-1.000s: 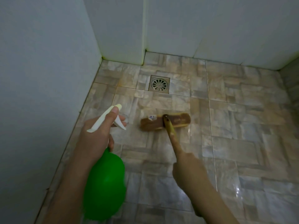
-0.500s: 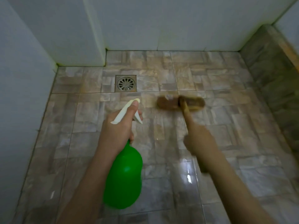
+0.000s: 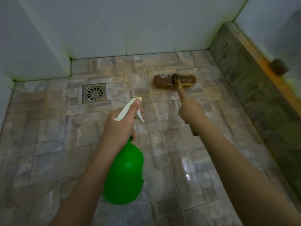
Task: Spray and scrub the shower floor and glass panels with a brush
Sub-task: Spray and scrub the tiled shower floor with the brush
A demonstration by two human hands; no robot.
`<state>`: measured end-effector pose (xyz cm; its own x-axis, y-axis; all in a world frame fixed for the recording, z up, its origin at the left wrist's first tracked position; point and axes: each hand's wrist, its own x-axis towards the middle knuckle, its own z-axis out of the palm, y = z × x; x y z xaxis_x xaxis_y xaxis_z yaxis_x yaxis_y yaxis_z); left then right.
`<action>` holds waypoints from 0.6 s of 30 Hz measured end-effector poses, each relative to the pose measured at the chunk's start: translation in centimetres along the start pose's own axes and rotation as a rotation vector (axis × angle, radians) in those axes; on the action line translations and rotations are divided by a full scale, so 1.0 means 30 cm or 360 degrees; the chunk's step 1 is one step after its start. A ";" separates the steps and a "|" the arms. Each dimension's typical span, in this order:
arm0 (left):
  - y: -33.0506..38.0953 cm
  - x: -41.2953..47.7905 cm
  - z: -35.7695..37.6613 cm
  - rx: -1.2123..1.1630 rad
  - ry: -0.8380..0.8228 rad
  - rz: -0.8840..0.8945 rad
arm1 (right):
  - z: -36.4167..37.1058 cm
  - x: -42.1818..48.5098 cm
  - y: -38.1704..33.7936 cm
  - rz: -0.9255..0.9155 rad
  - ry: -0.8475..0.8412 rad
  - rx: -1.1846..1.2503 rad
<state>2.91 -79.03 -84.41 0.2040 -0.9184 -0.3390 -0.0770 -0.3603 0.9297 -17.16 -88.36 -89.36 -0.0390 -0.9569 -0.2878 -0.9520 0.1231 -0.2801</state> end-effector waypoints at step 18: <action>0.066 0.104 0.356 0.0058 -0.0302 0.0048 | -0.030 -0.358 0.433 0.0636 0.0121 0.0262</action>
<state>-7.03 -84.36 -85.19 0.0138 -0.9420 -0.3354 -0.1166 -0.3347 0.9351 -29.38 -76.71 -89.10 -0.4224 -0.8415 -0.3367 -0.7968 0.5219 -0.3046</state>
